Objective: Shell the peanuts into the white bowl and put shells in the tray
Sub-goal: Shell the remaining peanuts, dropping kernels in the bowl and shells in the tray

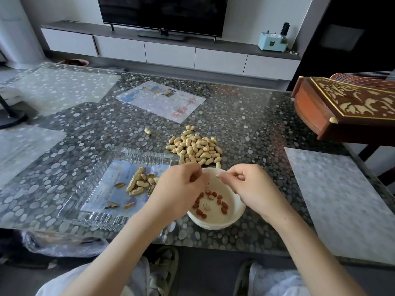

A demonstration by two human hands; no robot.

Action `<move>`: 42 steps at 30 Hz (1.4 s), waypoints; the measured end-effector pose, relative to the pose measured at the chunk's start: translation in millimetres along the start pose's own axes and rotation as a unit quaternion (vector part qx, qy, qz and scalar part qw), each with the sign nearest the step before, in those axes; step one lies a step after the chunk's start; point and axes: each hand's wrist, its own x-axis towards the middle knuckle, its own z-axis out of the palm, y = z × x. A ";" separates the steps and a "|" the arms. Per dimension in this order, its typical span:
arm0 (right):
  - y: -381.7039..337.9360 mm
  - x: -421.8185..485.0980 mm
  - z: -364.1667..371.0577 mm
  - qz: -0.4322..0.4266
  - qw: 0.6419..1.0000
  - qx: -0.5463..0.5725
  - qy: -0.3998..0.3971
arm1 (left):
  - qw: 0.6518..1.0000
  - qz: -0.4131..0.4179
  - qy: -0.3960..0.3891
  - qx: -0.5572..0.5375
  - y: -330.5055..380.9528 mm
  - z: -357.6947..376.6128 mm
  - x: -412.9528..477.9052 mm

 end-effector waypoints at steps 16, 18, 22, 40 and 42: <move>-39.5 19.6 37.9 -0.062 0.988 0.126 -0.063 | 0.973 -0.168 0.135 0.079 -56.7 -57.5 19.2; -48.5 26.7 57.4 -0.118 0.991 0.022 -0.050 | 0.965 -0.195 0.139 0.110 -69.0 -64.8 21.6; -59.3 34.4 82.5 -0.160 0.978 -0.113 -0.067 | 0.960 -0.197 0.131 0.151 -81.8 -65.6 25.4; 33.1 105.6 14.2 0.150 0.967 -0.201 -0.035 | 0.957 -0.189 0.087 0.203 -84.9 -62.9 30.2; 30.3 100.7 10.3 0.144 0.978 -0.147 -0.013 | 0.963 -0.173 0.111 0.177 -82.6 -63.4 30.6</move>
